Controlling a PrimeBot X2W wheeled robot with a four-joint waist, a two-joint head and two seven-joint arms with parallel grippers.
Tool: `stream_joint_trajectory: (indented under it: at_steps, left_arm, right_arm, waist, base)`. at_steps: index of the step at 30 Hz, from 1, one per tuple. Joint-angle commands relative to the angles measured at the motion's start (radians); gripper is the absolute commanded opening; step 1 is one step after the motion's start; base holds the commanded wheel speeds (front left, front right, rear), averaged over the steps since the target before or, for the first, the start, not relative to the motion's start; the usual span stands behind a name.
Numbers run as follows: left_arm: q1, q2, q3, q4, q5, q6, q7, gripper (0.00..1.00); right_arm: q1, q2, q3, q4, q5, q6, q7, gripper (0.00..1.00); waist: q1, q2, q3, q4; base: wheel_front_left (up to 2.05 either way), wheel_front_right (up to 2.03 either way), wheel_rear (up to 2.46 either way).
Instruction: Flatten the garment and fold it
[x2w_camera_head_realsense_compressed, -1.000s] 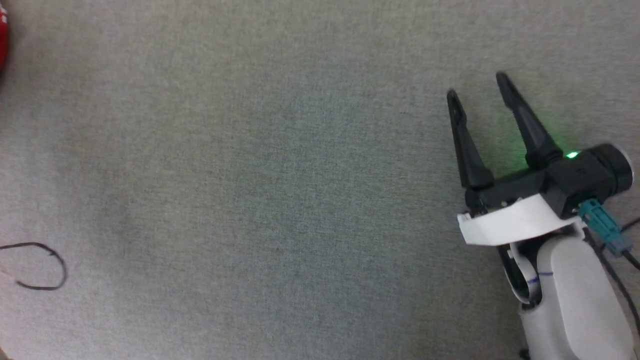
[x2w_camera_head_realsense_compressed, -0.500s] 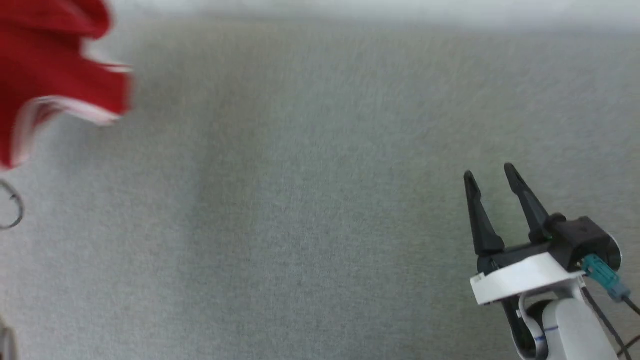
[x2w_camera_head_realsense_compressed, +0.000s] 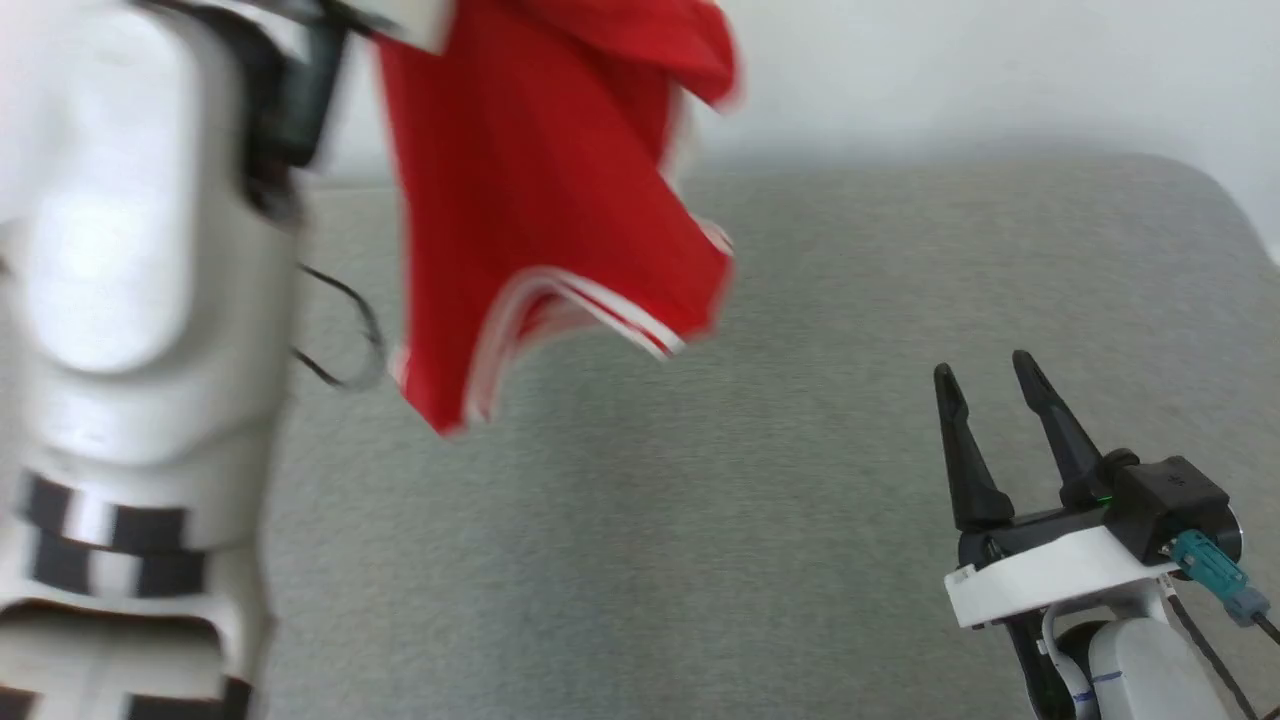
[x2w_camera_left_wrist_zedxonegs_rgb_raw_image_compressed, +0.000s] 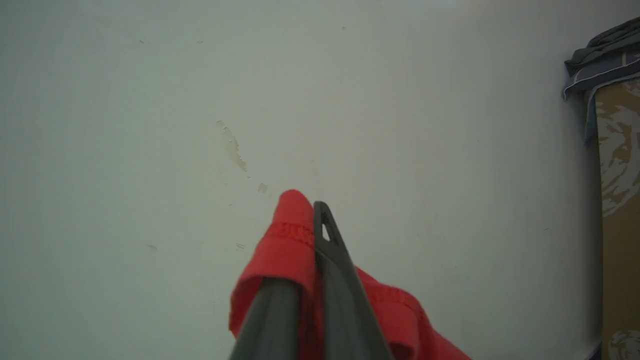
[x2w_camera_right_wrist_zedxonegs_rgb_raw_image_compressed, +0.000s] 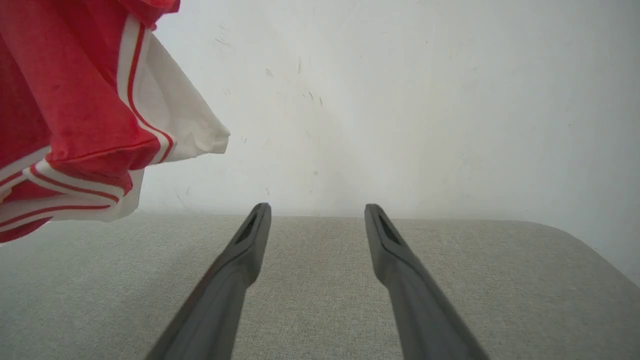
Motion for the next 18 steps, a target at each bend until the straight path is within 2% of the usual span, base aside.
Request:
stream_joint_trajectory:
  at_steps: [1, 5, 10, 15, 18]
  left_arm:
    - [0.025, -0.02, -0.02, -0.001, -0.017, -0.011, 0.011, 0.0]
    - [0.114, -0.072, -0.093, 0.026, -0.074, -0.04, 0.075, 0.0]
    - [0.281, -0.099, -0.186, 0.093, -0.164, -0.063, 0.207, 0.0]
    - [0.465, -0.113, -0.249, 0.177, -0.238, -0.065, 0.325, 0.0]
    - [0.554, -0.12, -0.276, 0.219, -0.26, -0.052, 0.379, 0.0]
  right_arm:
    - [0.009, -0.001, -0.003, -0.002, 0.006, -0.002, -0.007, 1.0]
    - [0.005, -0.001, -0.007, -0.003, 0.01, -0.002, -0.008, 1.0]
    - [0.001, -0.001, -0.001, -0.002, 0.015, -0.002, -0.008, 1.0]
    - [0.0, -0.001, -0.001, 0.0, 0.021, -0.002, -0.009, 1.0]
    - [0.001, -0.001, -0.003, 0.001, 0.021, -0.002, -0.009, 1.0]
  waist:
    - [0.0002, -0.0001, -0.012, -0.073]
    - [0.0002, -0.0001, 0.001, -0.112]
    - [0.0002, -0.0001, 0.013, -0.15]
    - [0.0002, -0.0001, 0.018, -0.17]
    - [0.0002, -0.0001, 0.02, -0.171]
  base:
    - [0.0, 0.0, 0.0]
    - [0.0, 0.0, 0.0]
    - [0.0, 0.0, 0.0]
    - [0.0, 0.0, 0.0]
    - [0.0, 0.0, 0.0]
